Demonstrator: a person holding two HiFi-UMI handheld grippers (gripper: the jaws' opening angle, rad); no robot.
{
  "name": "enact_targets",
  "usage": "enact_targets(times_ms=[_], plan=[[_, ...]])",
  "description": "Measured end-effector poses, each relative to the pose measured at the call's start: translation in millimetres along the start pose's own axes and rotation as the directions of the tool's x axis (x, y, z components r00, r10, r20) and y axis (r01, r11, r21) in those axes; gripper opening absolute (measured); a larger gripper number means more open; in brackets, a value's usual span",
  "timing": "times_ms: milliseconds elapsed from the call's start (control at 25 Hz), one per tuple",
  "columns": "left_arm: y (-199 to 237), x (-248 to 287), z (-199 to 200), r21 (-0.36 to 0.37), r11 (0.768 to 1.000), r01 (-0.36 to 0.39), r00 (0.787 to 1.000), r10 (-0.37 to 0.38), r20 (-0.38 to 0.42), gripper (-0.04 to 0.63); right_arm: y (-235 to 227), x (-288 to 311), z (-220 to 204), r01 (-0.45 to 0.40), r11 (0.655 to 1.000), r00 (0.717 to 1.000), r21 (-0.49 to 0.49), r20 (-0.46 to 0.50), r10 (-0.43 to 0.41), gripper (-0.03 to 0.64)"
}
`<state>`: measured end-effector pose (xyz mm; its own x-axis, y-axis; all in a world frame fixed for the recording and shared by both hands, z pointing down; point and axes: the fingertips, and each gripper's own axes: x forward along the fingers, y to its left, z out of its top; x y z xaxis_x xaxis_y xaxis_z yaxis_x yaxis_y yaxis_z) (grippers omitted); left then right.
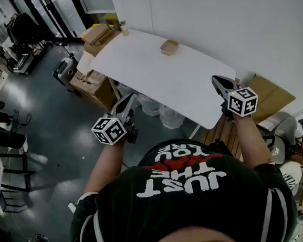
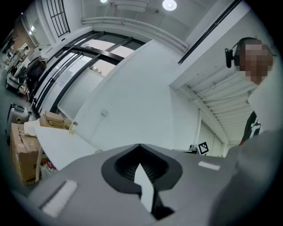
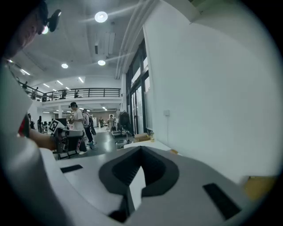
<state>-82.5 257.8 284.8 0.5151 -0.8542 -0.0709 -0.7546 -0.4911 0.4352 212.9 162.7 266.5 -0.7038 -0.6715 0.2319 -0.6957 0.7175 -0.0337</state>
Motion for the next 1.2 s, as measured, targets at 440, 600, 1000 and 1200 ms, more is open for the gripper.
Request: enact_targets(times_ms=[440, 600, 1000, 1200], plan=[[-7.5, 16.7, -4.2, 0.005, 1.000, 0.006, 1.000, -0.006, -0.002, 0.005, -12.5, -0.1, 0.5, -0.010, 1.000, 1.000, -0.008, -0.001, 0.010, 0.006], [-11.0, 22.1, -5.8, 0.009, 1.000, 0.004, 1.000, -0.004, -0.002, 0.005, -17.0, -0.8, 1.4, -0.013, 1.000, 1.000, -0.012, -0.006, 0.013, 0.006], [-26.8, 50.0, -17.0, 0.003, 1.000, -0.008, 1.000, 0.008, -0.001, 0.005, -47.7, -9.8, -1.2, -0.027, 1.000, 1.000, -0.002, -0.002, 0.027, 0.006], [-40.0, 69.4, -23.5, 0.007, 1.000, -0.018, 1.000, 0.018, 0.000, 0.005, -67.9, -16.0, -3.8, -0.048, 0.999, 0.999, 0.007, -0.004, 0.048, 0.006]])
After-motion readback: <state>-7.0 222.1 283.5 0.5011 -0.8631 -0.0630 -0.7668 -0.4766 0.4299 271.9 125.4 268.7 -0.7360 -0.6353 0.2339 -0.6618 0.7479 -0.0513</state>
